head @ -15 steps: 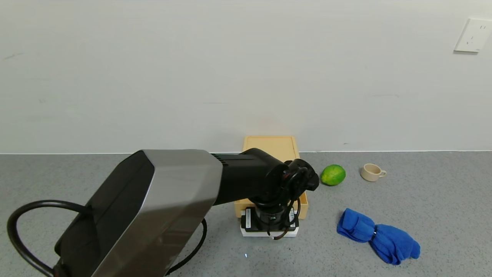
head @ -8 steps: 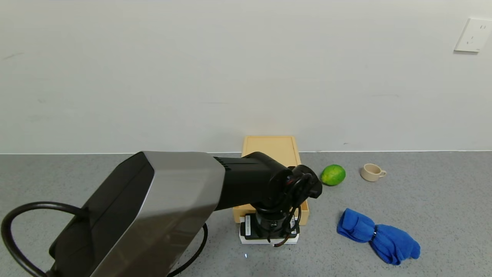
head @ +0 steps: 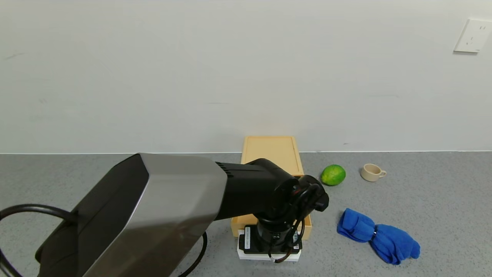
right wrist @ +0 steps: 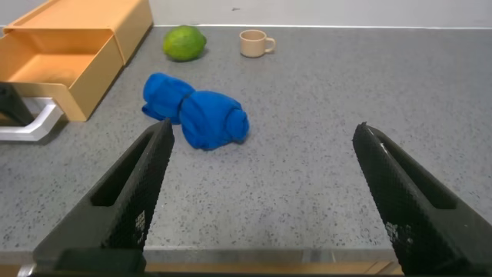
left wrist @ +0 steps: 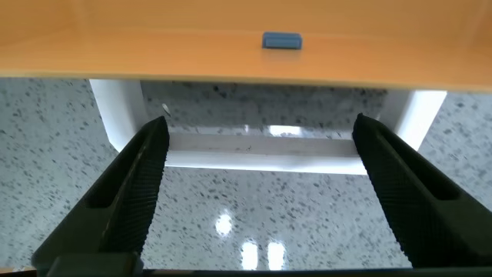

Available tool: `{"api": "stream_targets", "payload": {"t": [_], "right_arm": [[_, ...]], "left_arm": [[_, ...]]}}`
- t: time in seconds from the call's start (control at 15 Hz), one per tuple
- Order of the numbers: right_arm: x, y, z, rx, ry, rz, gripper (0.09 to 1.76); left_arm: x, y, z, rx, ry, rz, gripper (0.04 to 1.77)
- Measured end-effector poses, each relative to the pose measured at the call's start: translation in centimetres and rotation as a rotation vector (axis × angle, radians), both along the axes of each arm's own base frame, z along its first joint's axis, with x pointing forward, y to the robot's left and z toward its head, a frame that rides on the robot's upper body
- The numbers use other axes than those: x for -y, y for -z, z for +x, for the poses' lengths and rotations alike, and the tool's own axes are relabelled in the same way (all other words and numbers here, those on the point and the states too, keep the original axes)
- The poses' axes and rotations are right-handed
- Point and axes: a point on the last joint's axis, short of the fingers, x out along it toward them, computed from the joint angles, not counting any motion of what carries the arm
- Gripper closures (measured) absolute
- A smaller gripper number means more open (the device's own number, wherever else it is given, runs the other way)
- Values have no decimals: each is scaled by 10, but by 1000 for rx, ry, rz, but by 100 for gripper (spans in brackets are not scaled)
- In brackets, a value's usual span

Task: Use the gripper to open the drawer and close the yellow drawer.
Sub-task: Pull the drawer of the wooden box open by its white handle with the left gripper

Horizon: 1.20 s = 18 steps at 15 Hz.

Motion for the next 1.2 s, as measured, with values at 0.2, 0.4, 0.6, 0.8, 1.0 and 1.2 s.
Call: {"api": "stream_targets", "payload": {"t": [0.2,0.4,0.6,0.8,1.0,1.2], "right_arm": [[0,0,0,0,1,0,14],[0,0,0,0,0,0,14],[0,0,0,0,1,0,14],[0,0,0,0,0,0,14],[0,0,0,0,0,0,14],[0,0,0,0,1,0,14]], "left_arm": [[0,-5,-2,1,4,-18,9],[0,-11,-3,8,6,-35,9],[-5,-30,-6,28,14,-75,9],[-20,-64,-12,60,54,-107,9],[-40,-103,-16,124,101,-160,9],[-68,-142,-22,182,163,-210,9]]}}
